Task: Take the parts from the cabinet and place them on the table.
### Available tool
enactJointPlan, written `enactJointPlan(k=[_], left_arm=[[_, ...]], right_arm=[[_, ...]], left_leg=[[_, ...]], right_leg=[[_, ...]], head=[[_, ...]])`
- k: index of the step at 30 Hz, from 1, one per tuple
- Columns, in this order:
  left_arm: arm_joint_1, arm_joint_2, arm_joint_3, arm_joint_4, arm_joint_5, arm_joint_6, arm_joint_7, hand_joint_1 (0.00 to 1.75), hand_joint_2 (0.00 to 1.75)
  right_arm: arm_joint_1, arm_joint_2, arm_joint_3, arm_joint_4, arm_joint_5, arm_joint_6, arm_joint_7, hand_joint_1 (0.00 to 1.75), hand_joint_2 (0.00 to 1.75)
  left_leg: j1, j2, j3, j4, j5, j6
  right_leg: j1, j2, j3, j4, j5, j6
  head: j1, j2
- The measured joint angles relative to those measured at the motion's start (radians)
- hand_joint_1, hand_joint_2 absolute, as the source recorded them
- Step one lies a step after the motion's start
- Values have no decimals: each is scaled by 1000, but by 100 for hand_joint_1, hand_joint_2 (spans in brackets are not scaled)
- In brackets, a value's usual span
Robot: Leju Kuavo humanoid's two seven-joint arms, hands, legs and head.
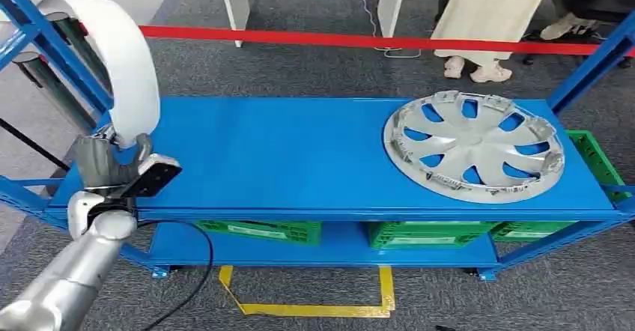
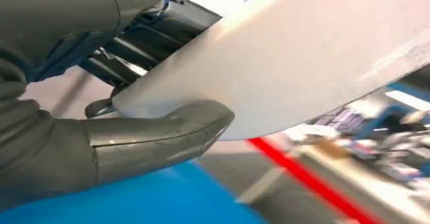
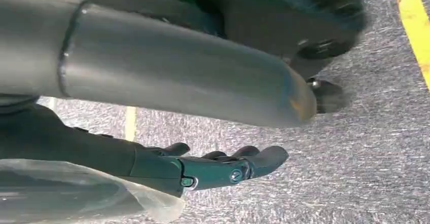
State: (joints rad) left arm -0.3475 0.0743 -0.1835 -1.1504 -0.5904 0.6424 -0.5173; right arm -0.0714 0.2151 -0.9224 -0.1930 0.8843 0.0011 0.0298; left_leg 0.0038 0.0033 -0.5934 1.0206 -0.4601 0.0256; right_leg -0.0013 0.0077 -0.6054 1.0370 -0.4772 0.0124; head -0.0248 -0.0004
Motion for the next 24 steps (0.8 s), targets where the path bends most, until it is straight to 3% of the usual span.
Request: enactJointPlan(k=[1, 4, 5, 6, 7, 9, 10, 11, 12, 13, 14, 15, 16, 19, 20, 21, 22, 24], left_arm=[[22, -9, -15, -61, 18, -9, -2, 175, 175], [99, -24, -65, -213, 110, -45, -60, 175, 175], [122, -27, -77, -260, 144, -65, -90, 175, 175], [141, -29, -91, -301, 150, -80, -115, 175, 175], [158, -27, -105, -338, 141, -92, -133, 175, 175], [196, -26, -141, -391, 164, -121, -164, 175, 175], [218, -26, -159, -414, 194, -127, -174, 175, 175], [239, -26, -179, -441, 235, -127, -180, 175, 175], [254, -26, -193, -464, 260, -125, -182, 175, 175], [263, -26, -205, -485, 272, -123, -182, 175, 175], [273, -26, -218, -509, 287, -123, -182, 175, 175], [280, -26, -225, -523, 294, -123, -183, 175, 175], [286, -26, -234, -538, 300, -124, -183, 175, 175], [304, -26, -249, -568, 308, -124, -183, 175, 175], [307, -26, -254, -575, 310, -125, -183, 175, 175], [307, -26, -259, -580, 310, -126, -183, 175, 175], [308, -27, -263, -586, 310, -126, -183, 175, 175], [311, -27, -267, -592, 310, -126, -183, 175, 175]], right_arm=[[-1, -2, -1, 0, 3, 1, 4, 0, 0], [0, -6, -4, 0, 12, 11, 3, 0, 0], [2, -6, -4, 0, 17, 16, -2, 0, 0], [1, -9, -4, 0, 20, 21, -5, 0, 0], [0, -11, -4, 0, 24, 25, -6, 0, 0], [-2, -21, -4, 0, 35, 34, -6, 0, 0], [-3, -27, -4, 0, 42, 34, -8, 0, 0], [-3, -34, -4, 0, 45, 34, -11, 0, 0], [-3, -39, -4, 0, 47, 35, -12, 0, 0], [-3, -44, -4, 0, 50, 35, -14, 0, 0], [-3, -48, -4, 0, 51, 35, -18, 0, 0], [-4, -51, -4, 0, 52, 33, -21, 0, 0], [-7, -55, -4, -1, 52, 32, -23, 0, 0], [-9, -63, -4, -1, 53, 31, -23, 0, 0], [-7, -66, -4, -1, 53, 31, -23, 0, 0], [-8, -68, -4, -1, 53, 31, -23, 0, 0], [-8, -70, -4, -1, 53, 31, -23, 0, 0], [-9, -73, -4, -1, 53, 31, -23, 0, 0]], left_leg=[[-8, -4, -5, 6, -2, -3], [-5, -4, -5, 1, 3, -16], [-7, -5, -5, 5, -3, -21], [-5, -5, -9, 23, -24, -27], [-4, -5, -27, 76, -67, -32], [2, -5, -86, 232, -150, -40], [3, -5, -105, 289, -172, -42], [6, -5, -103, 300, -168, -44], [8, -5, -80, 264, -140, -44], [9, -5, -47, 204, -107, -43], [10, -5, 13, 95, -60, -41], [11, -5, 53, 24, -44, -40], [6, -6, 60, 4, -50, -35], [0, -7, 46, 9, -37, -16], [3, -6, 40, 1, -26, -6], [7, -4, 35, -2, -17, 2], [7, -3, 23, -3, -9, 12], [5, -3, 0, -2, 8, 17]], right_leg=[[1, 1, 24, -20, -8, 0], [2, 4, 21, -19, -9, -4], [-7, 1, 26, -31, 0, -12], [-9, 1, 29, -33, 3, -15], [-9, -1, 30, -32, 5, -19], [-9, -2, 29, -31, 5, -19], [-9, -2, 27, -30, 6, -19], [-9, -2, 27, -30, 6, -19], [-9, -2, 25, -27, 6, -19], [-9, -2, 23, -25, 7, -18], [-10, -2, 22, -21, 8, -16], [-10, -2, 21, -19, 9, -13], [-1, -2, 15, -14, 10, -5], [-8, -2, 11, -21, 26, 17], [-8, -1, 6, -21, 29, 24], [-10, -2, 0, -10, 7, 28], [-10, -3, -25, 29, -46, 31], [-11, -3, -70, 176, -151, 34]], head=[[-1, 0], [-2, 0], [-1, 0], [-5, 0], [-10, 0], [-10, 0], [-11, 0], [-11, 0], [-11, 0], [-11, 0], [-11, 0], [-11, 0], [-11, 0], [-10, 0], [-10, 0], [-10, 0], [-5, 0], [-3, 0]])
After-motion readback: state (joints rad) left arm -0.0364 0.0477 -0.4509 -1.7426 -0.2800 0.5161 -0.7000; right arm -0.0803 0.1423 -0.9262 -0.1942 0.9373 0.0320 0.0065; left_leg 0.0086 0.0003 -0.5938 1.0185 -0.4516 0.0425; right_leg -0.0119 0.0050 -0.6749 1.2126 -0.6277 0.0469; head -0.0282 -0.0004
